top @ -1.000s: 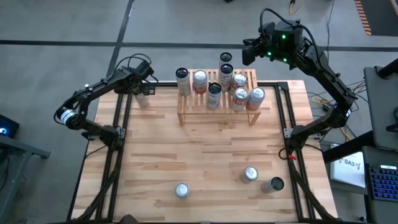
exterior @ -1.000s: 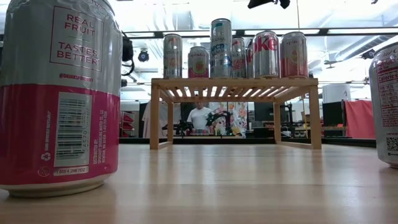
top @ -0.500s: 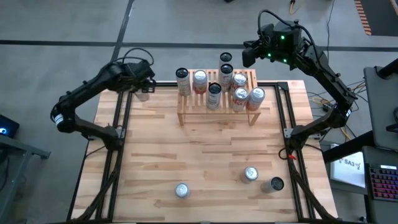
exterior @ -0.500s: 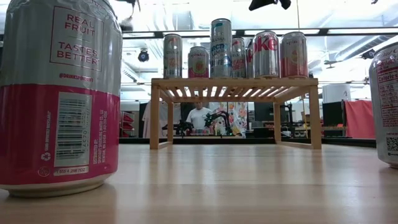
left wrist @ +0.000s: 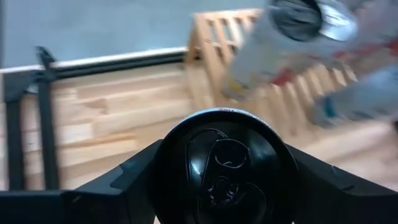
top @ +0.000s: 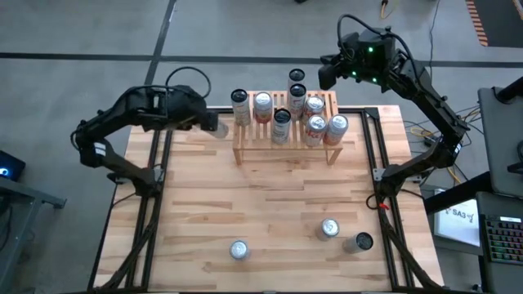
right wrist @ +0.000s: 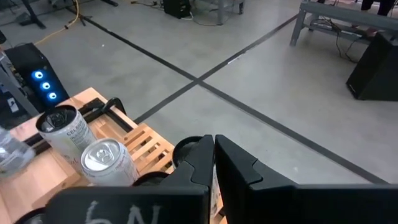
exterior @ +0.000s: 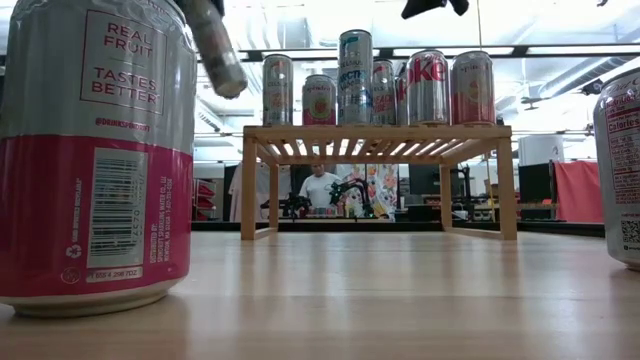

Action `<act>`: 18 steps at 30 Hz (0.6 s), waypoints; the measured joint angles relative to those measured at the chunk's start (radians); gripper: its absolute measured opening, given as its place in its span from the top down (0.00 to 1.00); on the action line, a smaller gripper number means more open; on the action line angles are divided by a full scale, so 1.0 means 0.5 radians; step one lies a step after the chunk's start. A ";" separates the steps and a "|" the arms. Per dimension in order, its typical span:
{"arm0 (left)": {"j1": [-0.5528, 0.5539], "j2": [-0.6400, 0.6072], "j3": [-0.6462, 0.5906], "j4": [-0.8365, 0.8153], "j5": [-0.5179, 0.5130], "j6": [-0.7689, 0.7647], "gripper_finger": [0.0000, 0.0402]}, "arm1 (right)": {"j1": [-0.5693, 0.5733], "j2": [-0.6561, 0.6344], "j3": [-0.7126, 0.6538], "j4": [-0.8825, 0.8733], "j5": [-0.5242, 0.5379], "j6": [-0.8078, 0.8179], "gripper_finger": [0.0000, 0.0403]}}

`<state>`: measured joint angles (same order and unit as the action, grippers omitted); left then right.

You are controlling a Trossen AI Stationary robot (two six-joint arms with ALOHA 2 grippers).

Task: Place canned beverage on shelf
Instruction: Put the white and yellow soda can on the shelf aligned with the other white and yellow soda can

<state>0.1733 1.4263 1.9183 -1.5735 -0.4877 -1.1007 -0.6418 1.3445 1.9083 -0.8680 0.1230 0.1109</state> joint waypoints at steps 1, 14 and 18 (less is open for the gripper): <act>-0.027 0.027 0.044 0.000 0.024 0.001 0.37 | 0.000 0.000 0.000 -0.012 0.000 -0.005 0.98; -0.120 0.463 0.459 0.004 0.149 0.134 0.37 | 0.001 0.000 0.000 -0.107 0.000 -0.036 0.98; -0.108 0.580 0.555 0.005 0.123 0.182 0.37 | 0.001 0.000 0.000 -0.143 0.000 -0.036 0.98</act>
<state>0.1192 1.7165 2.1956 -1.5710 -0.4263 -1.0099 -0.6415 1.3445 1.9083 -0.9393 0.1230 0.0929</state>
